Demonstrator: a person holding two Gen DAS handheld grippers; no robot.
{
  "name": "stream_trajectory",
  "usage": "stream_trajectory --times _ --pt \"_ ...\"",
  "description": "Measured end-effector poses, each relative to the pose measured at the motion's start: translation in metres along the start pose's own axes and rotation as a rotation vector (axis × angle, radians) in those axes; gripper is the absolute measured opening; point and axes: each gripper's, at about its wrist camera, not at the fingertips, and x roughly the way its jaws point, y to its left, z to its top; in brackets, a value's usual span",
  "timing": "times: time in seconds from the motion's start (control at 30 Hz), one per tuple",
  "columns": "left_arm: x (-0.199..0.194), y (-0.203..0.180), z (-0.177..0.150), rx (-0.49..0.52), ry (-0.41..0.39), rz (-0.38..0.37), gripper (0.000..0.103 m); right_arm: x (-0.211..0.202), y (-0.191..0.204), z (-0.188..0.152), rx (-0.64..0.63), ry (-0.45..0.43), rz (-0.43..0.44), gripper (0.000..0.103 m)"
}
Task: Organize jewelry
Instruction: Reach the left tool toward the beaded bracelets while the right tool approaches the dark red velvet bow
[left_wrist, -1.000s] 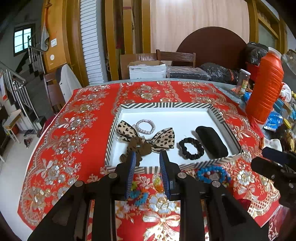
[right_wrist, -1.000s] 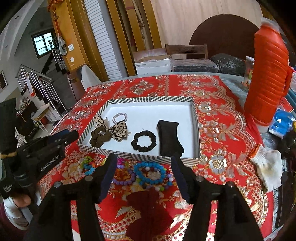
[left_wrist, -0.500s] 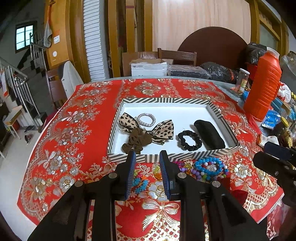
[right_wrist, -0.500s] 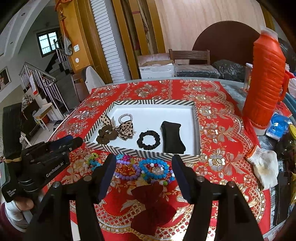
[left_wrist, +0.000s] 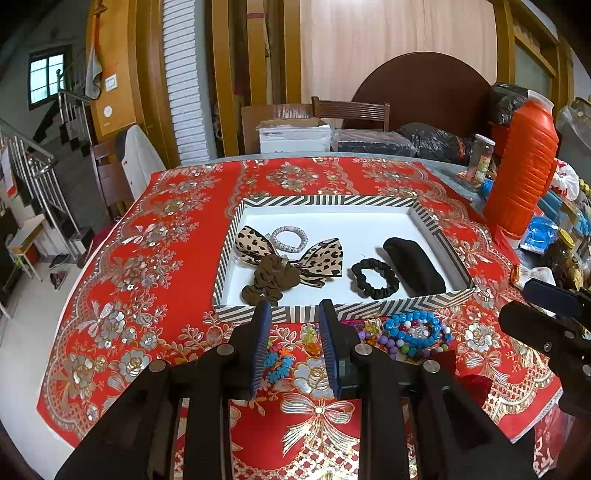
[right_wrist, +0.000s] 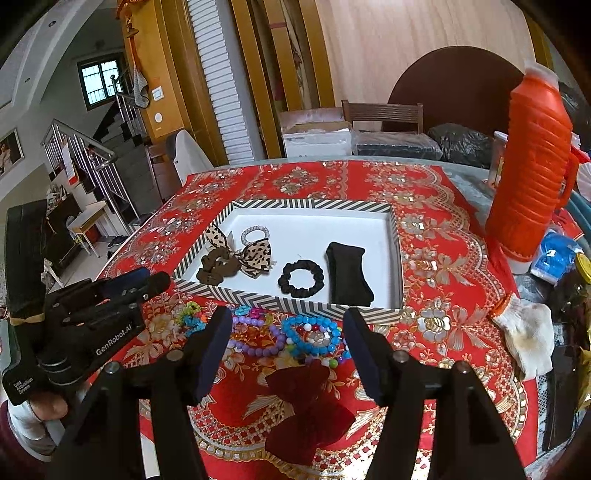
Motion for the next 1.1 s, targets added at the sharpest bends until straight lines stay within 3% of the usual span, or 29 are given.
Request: stream_trajectory --times 0.33,0.5,0.77,1.1 --pt "0.002 0.001 0.000 -0.007 0.010 -0.002 0.027 0.000 0.000 -0.001 0.003 0.006 -0.004 0.066" --pt "0.007 0.017 0.003 -0.061 0.039 -0.060 0.028 0.003 -0.011 -0.003 0.015 0.017 -0.009 0.068" --pt "0.027 0.070 -0.005 -0.223 0.137 -0.145 0.033 0.015 -0.046 -0.019 0.076 0.074 -0.036 0.069" --pt "0.071 0.082 -0.039 -0.242 0.284 -0.140 0.034 0.048 -0.057 -0.058 0.085 0.191 0.006 0.069"
